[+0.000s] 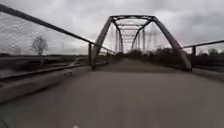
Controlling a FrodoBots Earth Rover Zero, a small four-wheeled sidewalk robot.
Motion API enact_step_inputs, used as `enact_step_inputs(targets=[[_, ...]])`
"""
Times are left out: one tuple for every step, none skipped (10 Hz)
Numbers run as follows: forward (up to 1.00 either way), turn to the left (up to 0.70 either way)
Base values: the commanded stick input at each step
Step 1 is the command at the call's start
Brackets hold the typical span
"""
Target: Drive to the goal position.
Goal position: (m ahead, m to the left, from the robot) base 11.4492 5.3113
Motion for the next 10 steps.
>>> enact_step_inputs(targets=[[0.7, 0.0], [0.7, 0.0], [0.7, 0.0], [0.7, 0.0], [0.7, 0.0], [0.7, 0.0], [0.7, 0.0], [0.7, 0.0], [0.7, 0.0], [0.7, 0.0]])
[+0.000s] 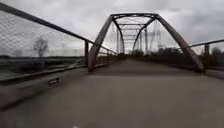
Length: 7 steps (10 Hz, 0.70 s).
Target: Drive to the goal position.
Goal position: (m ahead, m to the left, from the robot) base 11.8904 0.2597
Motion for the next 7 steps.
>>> enact_step_inputs(targets=[[0.7, 0.0], [0.7, -0.03], [0.7, -0.1], [0.7, -0.25], [0.7, -0.32], [0.7, -0.35], [0.7, -0.21]])
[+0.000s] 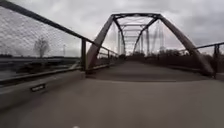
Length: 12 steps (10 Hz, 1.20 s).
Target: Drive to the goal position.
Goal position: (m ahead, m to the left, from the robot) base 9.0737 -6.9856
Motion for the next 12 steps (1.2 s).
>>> enact_step_inputs(targets=[[0.7, -0.02], [0.7, -0.01], [0.7, 0.0], [0.7, 0.0], [0.7, 0.0], [0.7, 0.0], [0.7, 0.0], [0.7, 0.0], [0.7, 0.0], [0.7, 0.0], [0.7, 0.0], [0.7, 0.0]])
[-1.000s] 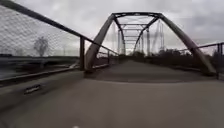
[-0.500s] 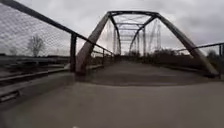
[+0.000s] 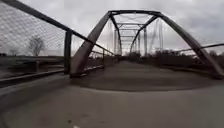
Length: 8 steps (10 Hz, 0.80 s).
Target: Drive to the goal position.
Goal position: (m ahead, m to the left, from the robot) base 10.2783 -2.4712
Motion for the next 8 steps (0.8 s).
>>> enact_step_inputs(targets=[[0.7, 0.0], [0.7, 0.0], [0.7, 0.0], [0.7, 0.0], [0.7, 0.0], [0.7, 0.0], [0.7, 0.0], [0.7, 0.0]])
